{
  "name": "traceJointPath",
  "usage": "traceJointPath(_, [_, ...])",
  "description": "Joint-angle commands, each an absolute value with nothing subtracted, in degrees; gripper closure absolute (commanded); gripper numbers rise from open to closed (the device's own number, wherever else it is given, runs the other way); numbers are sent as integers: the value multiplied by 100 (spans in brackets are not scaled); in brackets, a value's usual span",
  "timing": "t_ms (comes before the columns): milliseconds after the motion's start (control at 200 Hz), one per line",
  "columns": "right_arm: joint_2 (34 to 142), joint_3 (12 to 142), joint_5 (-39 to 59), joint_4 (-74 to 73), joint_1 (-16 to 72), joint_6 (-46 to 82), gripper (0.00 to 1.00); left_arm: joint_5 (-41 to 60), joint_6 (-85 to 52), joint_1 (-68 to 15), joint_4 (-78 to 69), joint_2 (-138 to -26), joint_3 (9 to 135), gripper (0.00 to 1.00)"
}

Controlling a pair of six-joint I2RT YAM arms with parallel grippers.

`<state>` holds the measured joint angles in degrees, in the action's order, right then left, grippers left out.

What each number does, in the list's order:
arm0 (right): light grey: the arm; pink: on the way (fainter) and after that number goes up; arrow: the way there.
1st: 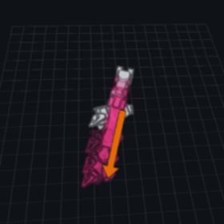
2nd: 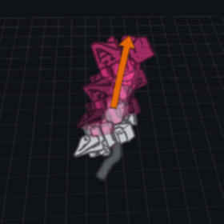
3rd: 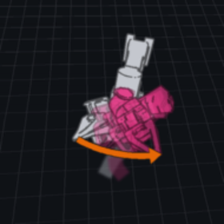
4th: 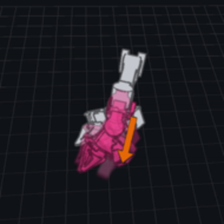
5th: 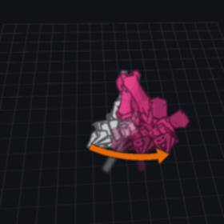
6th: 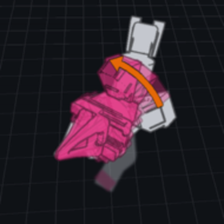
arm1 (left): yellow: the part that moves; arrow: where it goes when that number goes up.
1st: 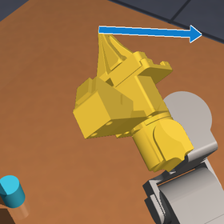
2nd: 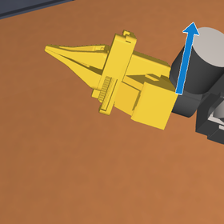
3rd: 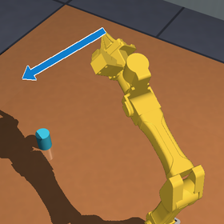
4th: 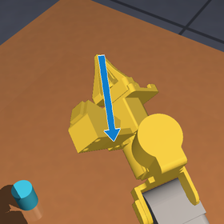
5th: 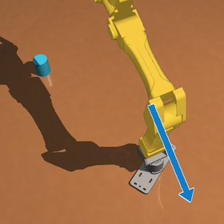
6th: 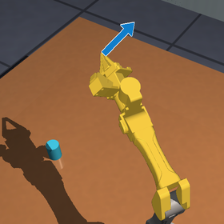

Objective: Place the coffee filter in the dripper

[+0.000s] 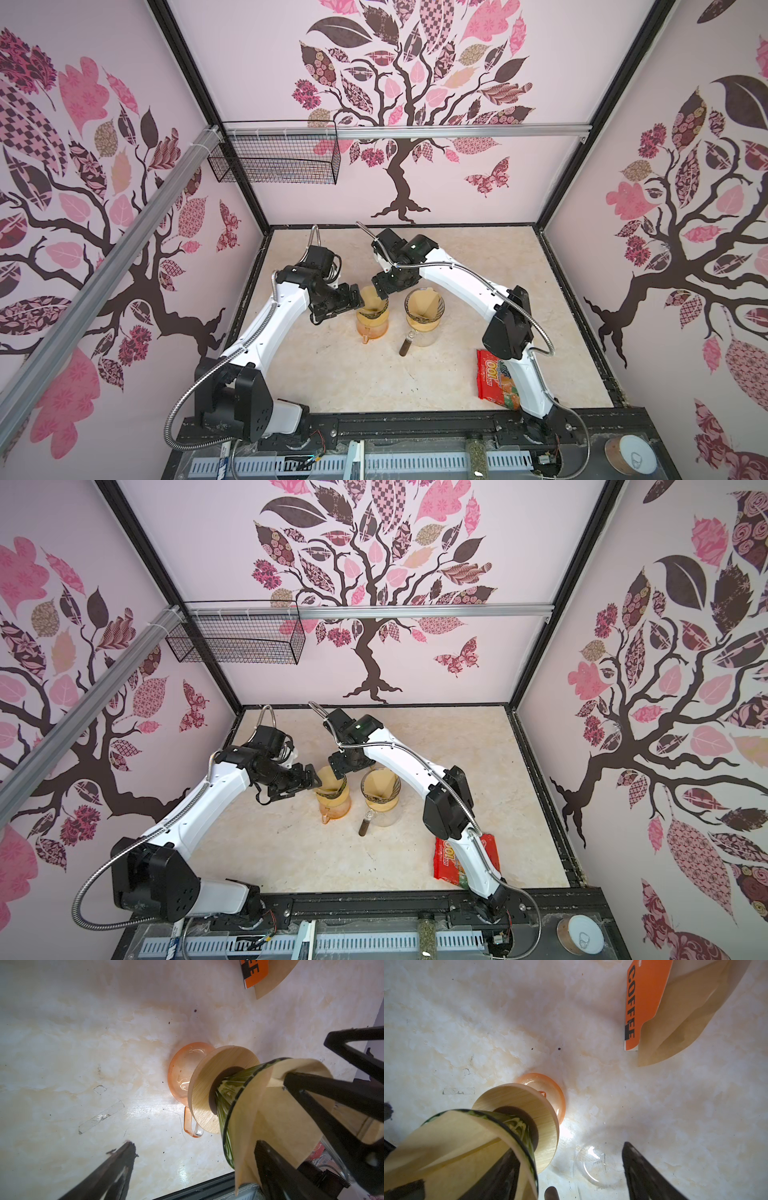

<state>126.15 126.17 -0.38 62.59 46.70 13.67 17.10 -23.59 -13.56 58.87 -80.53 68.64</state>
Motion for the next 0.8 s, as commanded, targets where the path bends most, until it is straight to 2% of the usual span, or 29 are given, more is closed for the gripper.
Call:
traceJointPath(0, [12836, 12608, -123, 6406, 4691, 1287, 22, 1618, -2206, -1388, 5931, -8094, 6915, 7])
traceJointPath(790, [13039, 12608, -237, 6413, 4682, 1292, 21, 1538, -2127, -1481, 5853, -8403, 6710, 8])
